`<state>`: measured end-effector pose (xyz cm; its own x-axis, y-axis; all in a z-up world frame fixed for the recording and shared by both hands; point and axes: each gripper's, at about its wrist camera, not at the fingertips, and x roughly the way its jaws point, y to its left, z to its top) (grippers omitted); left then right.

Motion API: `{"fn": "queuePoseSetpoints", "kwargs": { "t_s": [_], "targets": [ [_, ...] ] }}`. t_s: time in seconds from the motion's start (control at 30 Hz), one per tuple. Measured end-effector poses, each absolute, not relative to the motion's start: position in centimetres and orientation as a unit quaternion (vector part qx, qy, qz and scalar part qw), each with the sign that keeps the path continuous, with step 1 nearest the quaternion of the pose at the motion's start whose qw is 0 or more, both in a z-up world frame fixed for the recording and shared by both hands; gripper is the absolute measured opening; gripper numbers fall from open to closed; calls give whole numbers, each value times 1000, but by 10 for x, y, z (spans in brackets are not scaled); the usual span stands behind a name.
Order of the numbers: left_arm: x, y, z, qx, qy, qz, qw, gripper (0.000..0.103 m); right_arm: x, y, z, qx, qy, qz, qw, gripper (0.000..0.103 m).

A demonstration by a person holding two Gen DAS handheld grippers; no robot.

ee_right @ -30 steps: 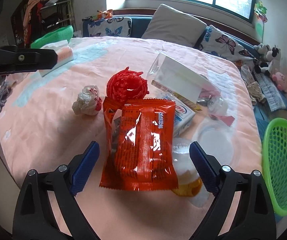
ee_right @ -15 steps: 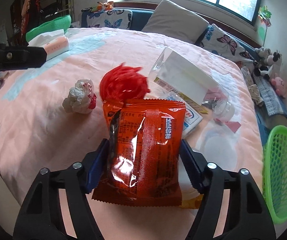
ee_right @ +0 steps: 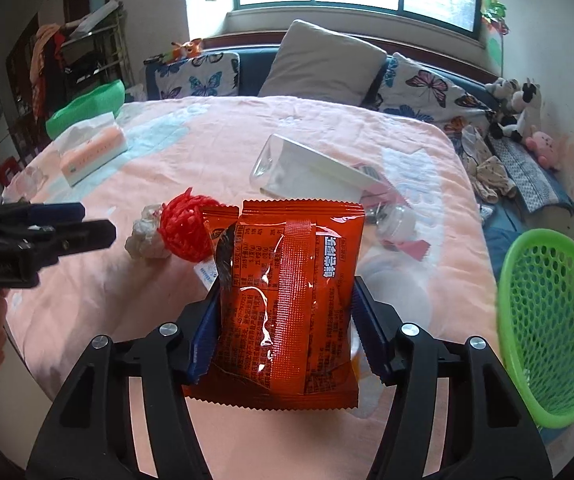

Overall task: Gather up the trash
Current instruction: 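Grasp the crumpled tissue with the left tool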

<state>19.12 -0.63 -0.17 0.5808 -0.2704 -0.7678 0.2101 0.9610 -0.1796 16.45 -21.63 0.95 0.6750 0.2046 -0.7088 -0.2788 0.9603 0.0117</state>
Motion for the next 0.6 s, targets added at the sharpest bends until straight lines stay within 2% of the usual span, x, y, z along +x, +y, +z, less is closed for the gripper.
{"fn": "queuePoseSetpoints", "kwargs": {
  "t_s": [0.5,0.6],
  "targets": [
    [226,-4,-42,-7,462,-119,879,83,151,-259,26,-20,366,99,925,61],
    [235,-8,-48,-3,470,-117,875,75,150,-269,26,-13,367,91,926,61]
  ]
}}
